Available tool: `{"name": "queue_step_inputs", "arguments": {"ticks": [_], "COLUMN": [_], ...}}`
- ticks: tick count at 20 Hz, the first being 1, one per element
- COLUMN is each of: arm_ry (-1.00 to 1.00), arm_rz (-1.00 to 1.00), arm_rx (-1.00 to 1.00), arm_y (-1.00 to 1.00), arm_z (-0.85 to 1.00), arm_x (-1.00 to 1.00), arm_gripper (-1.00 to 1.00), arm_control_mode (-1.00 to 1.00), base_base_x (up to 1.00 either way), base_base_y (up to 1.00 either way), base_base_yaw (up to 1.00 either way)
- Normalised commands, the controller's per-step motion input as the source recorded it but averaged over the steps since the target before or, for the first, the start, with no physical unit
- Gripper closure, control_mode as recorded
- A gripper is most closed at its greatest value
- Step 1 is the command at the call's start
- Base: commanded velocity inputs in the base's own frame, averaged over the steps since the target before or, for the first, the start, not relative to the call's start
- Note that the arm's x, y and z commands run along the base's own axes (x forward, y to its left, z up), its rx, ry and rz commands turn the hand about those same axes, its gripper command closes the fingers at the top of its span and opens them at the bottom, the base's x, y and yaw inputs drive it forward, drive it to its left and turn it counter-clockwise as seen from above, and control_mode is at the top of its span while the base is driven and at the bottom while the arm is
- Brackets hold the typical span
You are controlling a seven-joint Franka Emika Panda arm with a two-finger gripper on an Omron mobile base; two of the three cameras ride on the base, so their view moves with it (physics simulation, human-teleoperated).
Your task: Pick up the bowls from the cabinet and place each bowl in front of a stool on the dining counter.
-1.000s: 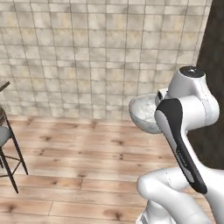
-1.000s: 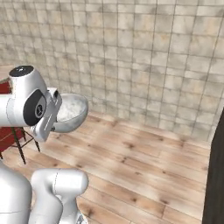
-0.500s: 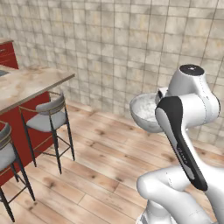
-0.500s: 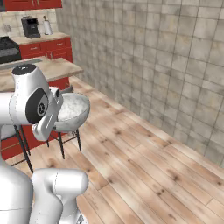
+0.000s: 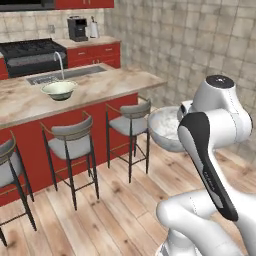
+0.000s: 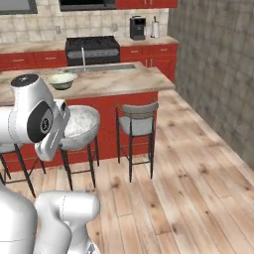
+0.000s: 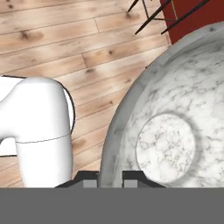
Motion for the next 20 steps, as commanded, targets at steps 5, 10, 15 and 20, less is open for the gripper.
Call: {"name": "queue_step_inputs", "arguments": {"ticks": [5, 10, 15, 20], "arm_ry": [0.00, 0.00, 0.00, 0.00], "arm_rz": [0.00, 0.00, 0.00, 0.00], "arm_rx": [0.00, 0.00, 0.00, 0.00], "arm_y": [0.00, 0.00, 0.00, 0.00], "arm_z": [0.00, 0.00, 0.00, 0.00], "arm_x": [0.00, 0.00, 0.00, 0.00], "arm_gripper": [1.00, 1.00, 1.00, 1.00], "arm_control_mode": [1.00, 1.00, 1.00, 1.00], "base_base_x": [0.71, 0.68, 0.41, 0.07], "base_base_y": [0.73, 1.00, 0.95, 0.54], "base_base_yaw": [0.34, 0.10, 0.30, 0.55]}}
